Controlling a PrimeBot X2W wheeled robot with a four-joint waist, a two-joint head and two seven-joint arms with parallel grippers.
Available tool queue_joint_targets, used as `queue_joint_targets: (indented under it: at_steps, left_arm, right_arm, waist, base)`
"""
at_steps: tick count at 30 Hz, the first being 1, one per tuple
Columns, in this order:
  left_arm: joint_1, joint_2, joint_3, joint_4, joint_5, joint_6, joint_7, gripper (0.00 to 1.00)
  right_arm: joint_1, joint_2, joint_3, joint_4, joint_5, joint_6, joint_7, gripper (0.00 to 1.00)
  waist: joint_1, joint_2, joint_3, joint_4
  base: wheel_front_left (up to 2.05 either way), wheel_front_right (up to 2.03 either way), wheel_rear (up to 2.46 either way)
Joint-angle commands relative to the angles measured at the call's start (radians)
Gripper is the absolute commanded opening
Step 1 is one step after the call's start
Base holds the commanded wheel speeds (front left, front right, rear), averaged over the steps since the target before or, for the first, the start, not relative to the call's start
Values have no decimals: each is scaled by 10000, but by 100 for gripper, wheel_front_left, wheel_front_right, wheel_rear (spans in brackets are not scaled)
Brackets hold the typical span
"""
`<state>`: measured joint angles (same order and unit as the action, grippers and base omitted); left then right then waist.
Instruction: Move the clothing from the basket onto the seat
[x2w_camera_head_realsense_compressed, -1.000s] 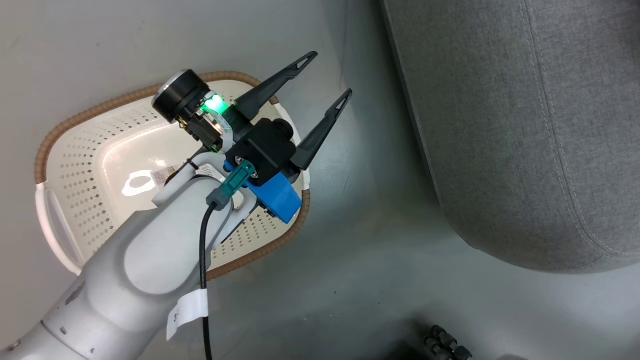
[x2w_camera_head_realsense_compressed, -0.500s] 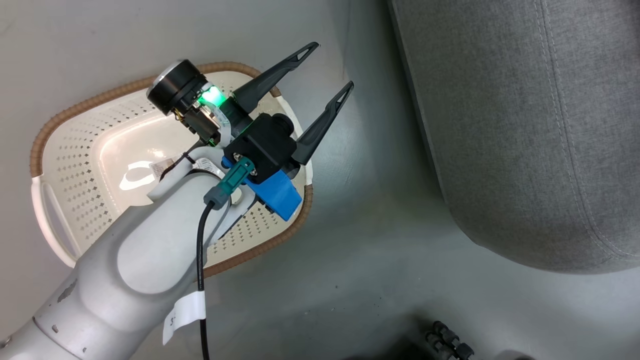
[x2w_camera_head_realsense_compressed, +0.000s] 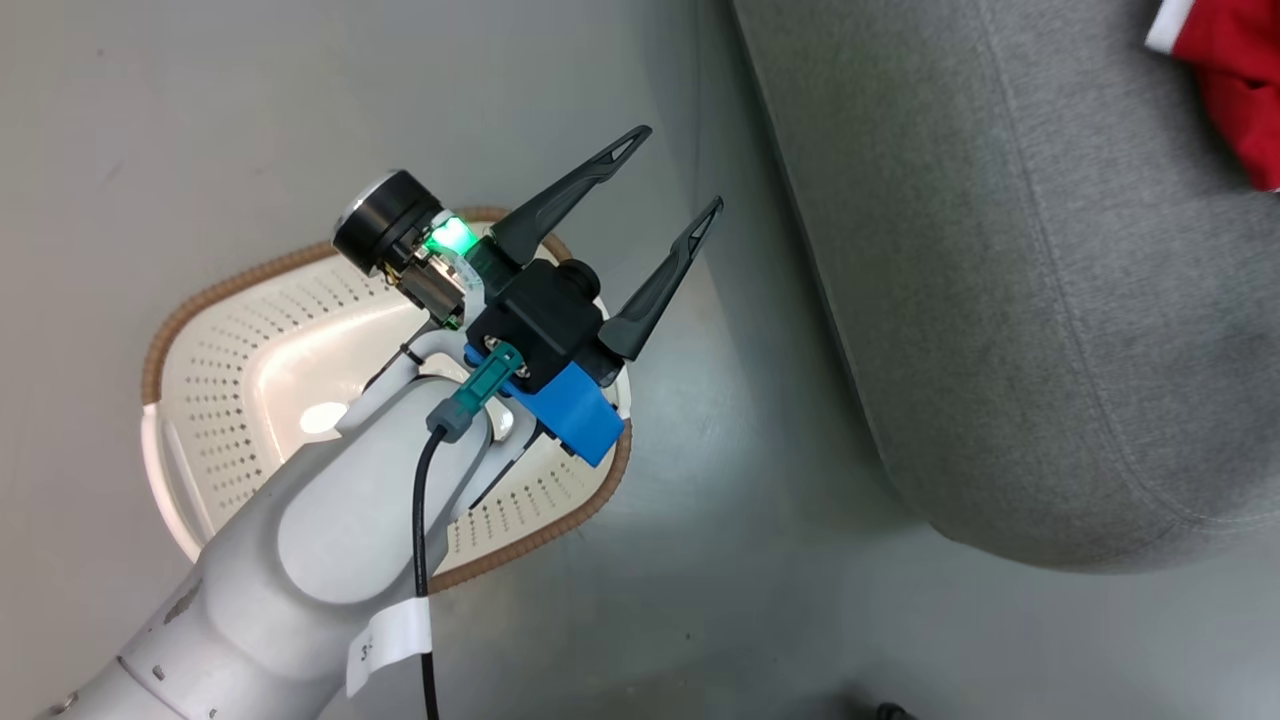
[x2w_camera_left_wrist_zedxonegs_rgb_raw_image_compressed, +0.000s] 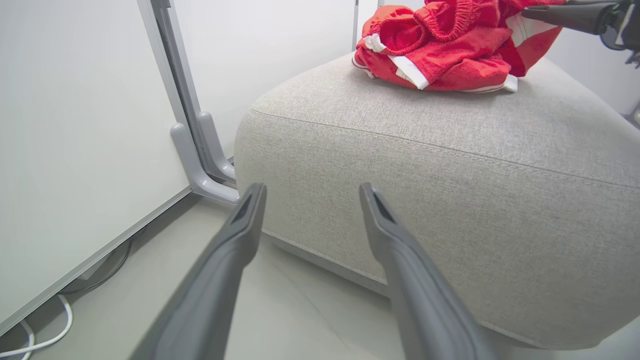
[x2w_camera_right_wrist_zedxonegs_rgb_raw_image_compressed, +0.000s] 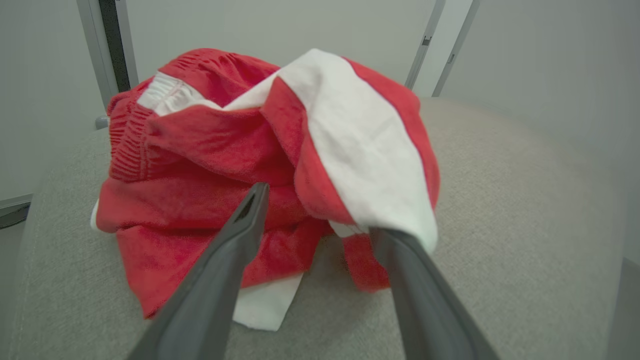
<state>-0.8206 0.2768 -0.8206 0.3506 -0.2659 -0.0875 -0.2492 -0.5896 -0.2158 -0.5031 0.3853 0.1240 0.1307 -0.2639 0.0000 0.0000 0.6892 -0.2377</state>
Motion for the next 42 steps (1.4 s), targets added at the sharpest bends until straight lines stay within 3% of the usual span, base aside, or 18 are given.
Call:
queue_joint_targets:
  at_steps: [1,10,16,26,36,42]
  left_arm:
    - [150,-39,81,85,-78,77,-91,100]
    - [824,-275,406,261,-376,233,-164,100]
    - [1626,-433,1154,-105,-494,450,-170,100]
    - [3310,-626,3543,-1204,-175,994,-170,100]
    - [4796,-910,5640,-1565,293,889,-163,100]
    - [5847,-1415,6991,-1569,527,685,-165,100]
  right_arm:
    - [473,213,-22,-262,63,1,-9,100]
    - [2023,650,728,-813,-219,1,-9,100]
    - [2664,839,1779,-2119,-267,1,-9,100]
    - [3158,997,3386,-3358,-212,1,-7,100]
    - [3486,1041,4103,-3219,-285,1,-7,100]
    - [3960,1262,4240,-2989,-394,1,-7,100]
  waist:
    - [0,0,-455,-10]
    - [0,0,-1651,108]
    - [0,0,-2625,538]
    - [0,0,-3950,1696]
    - [0,0,-4823,2633]
    - [0,0,-5369,3136]
  base:
    - [0,0,0]
    - [0,0,0]
    - [0,0,0]
    - [0,0,0]
    - [0,0,0]
    - [0,0,0]
